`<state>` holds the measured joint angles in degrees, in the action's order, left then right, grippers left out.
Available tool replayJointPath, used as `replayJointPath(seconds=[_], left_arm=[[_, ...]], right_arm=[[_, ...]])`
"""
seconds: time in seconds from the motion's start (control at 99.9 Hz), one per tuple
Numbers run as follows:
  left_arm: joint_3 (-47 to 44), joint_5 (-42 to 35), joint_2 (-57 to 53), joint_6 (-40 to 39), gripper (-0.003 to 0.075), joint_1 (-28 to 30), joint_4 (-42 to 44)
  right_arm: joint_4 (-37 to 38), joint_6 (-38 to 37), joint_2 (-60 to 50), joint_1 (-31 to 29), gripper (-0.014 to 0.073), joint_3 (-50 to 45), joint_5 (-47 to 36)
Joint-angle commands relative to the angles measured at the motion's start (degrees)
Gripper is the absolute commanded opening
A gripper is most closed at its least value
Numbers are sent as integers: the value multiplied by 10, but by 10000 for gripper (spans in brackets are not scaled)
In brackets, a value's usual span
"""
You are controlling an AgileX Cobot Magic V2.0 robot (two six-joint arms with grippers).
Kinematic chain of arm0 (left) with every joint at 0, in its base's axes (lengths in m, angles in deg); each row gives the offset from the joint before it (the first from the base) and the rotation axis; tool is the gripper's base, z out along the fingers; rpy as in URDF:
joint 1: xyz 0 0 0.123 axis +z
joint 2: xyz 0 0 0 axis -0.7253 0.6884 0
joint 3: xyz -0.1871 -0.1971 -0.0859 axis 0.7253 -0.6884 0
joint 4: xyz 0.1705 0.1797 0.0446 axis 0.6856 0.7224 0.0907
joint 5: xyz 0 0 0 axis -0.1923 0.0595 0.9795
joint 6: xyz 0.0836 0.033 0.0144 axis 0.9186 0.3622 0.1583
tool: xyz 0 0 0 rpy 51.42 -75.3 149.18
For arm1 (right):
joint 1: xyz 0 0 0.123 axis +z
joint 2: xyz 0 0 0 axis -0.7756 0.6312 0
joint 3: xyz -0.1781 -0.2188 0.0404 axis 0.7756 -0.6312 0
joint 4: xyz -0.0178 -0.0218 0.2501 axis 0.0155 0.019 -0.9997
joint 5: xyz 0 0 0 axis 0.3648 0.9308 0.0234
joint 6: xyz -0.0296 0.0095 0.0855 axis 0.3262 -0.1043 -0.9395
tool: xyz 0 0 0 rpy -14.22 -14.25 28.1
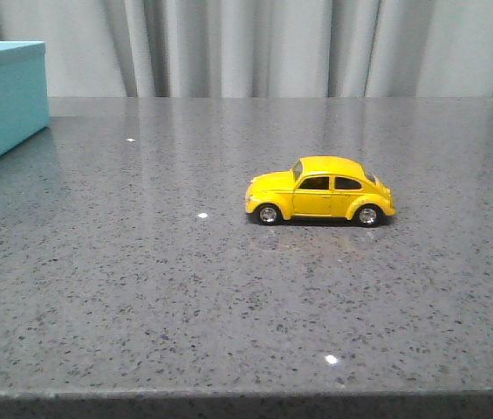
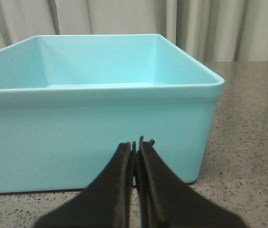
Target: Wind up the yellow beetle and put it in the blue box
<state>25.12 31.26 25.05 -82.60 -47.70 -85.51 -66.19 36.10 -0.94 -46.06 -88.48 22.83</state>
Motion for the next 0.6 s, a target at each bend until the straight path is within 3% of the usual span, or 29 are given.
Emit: replayJointPath(seconds=[0.0, 0.59], left_arm=[[-12, -43, -18, -5, -19, 1, -2], [-12, -45, -18, -5, -19, 1, -2]], right_arm=[[0, 4, -13, 0, -118, 10, -42], [0, 4, -13, 0, -118, 10, -45]])
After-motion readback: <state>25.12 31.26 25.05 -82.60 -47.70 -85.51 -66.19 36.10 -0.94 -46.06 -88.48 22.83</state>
